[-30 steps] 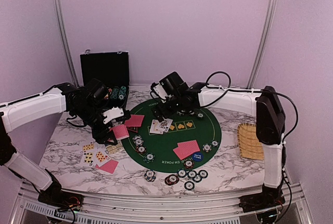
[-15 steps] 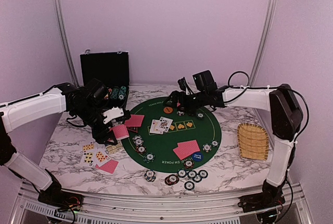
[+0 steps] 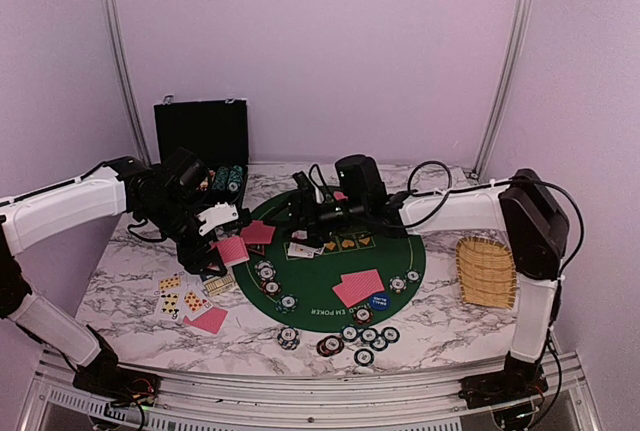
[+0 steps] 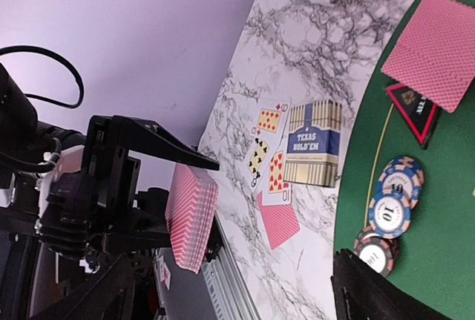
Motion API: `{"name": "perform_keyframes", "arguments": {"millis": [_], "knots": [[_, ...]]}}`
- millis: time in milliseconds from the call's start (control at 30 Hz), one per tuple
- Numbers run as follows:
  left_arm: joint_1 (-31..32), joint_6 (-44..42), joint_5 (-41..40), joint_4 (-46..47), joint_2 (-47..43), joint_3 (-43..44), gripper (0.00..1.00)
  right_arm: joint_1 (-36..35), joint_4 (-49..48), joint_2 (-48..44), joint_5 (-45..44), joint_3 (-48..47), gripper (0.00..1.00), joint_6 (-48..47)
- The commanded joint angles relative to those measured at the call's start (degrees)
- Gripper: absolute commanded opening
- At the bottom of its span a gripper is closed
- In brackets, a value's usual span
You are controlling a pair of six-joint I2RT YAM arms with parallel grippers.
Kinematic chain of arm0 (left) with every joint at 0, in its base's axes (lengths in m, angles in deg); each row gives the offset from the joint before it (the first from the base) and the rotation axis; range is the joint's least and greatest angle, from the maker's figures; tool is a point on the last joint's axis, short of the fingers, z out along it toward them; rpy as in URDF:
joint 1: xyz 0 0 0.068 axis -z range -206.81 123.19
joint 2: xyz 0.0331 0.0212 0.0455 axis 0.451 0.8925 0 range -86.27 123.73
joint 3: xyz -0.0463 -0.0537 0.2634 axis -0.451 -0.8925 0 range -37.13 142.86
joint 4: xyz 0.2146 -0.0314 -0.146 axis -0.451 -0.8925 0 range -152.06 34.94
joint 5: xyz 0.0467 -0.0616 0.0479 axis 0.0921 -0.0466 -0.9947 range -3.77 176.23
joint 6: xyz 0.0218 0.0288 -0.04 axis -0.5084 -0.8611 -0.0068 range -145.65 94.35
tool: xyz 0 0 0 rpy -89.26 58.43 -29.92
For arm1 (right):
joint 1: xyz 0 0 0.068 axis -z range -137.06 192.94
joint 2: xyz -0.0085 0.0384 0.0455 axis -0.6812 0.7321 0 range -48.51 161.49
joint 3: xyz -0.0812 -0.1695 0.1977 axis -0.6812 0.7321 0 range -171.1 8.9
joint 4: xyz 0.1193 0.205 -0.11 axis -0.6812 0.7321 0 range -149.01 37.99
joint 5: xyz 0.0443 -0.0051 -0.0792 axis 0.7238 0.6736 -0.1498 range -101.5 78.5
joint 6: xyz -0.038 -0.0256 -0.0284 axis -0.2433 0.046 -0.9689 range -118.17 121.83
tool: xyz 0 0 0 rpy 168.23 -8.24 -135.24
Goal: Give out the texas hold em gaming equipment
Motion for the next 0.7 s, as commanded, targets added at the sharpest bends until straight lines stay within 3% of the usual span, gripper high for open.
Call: {"name": "perform_keyframes", "arguments": {"millis": [0,667], "knots": [[-0.31,-0.45,0.95,-0.68,-0.61,2.03,0.0,-1.91,-9.57,4.41,3.4,0.06,0.9,7.61],[-0.31,-0.27,1.15,-0.42,-0.43,2.11,0.0,-6.14,-20.7,11.89,5.1,-3.37,0.86,16.64]]}}
